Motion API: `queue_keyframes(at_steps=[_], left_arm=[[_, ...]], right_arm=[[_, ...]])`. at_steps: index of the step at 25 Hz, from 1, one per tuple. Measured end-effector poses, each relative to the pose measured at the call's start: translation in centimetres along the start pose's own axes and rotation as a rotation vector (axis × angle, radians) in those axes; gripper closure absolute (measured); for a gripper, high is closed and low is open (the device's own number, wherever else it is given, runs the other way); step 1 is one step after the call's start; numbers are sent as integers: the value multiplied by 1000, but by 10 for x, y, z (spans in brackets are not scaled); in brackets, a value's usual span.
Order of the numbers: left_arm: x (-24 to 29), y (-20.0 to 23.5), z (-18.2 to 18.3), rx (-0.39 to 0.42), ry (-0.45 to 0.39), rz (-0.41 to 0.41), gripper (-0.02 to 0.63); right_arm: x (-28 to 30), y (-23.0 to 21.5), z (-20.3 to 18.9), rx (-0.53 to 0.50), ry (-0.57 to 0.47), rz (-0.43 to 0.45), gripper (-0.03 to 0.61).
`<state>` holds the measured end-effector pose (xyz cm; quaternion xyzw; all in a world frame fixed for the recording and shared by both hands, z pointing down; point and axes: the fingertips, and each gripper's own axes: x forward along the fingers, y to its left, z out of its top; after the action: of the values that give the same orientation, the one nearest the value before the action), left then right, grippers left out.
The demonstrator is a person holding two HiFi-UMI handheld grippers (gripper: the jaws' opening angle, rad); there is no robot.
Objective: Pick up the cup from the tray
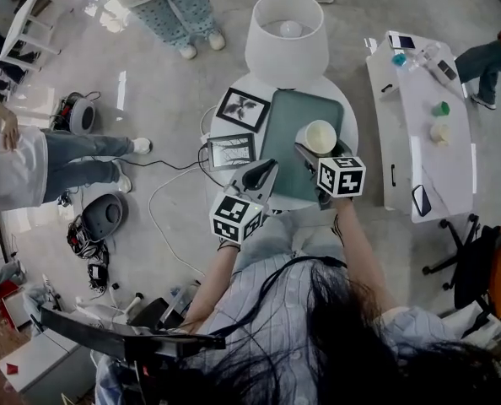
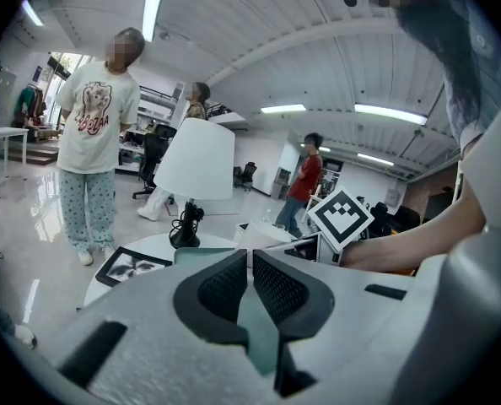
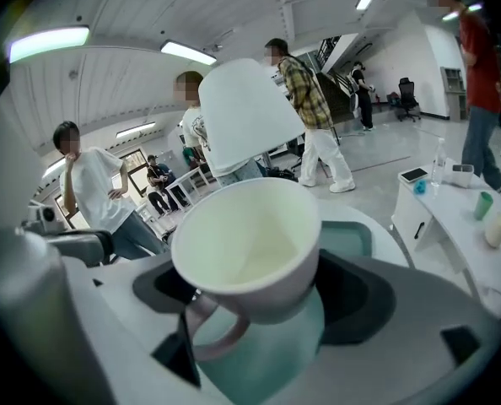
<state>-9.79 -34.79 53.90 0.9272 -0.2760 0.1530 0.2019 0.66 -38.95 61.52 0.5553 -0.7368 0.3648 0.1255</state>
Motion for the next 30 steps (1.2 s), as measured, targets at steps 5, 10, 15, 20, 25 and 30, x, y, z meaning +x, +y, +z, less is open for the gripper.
queue_keyframes(at_steps=[5, 10, 15, 20, 25, 30], left_arm=[[0, -15, -2, 1, -4, 4, 598], [-2, -29, -1, -3, -17, 36, 598], [-4, -49, -3, -9, -30, 75, 598], [-6, -71, -6, -3, -41, 106, 598], [-6, -96, -5, 7, -54, 127, 598], [-5, -121, -12, 5, -66, 152, 598]], right_arm=[[-25, 8, 4, 6, 1, 47, 166], [-50, 13, 4, -21, 14, 88, 166], [-75, 17, -5, -53, 35, 143, 166], [-97, 19, -16, -74, 47, 194, 166], [-122, 18, -25, -108, 56, 230, 166], [-149, 12, -35, -133, 56, 258, 166]])
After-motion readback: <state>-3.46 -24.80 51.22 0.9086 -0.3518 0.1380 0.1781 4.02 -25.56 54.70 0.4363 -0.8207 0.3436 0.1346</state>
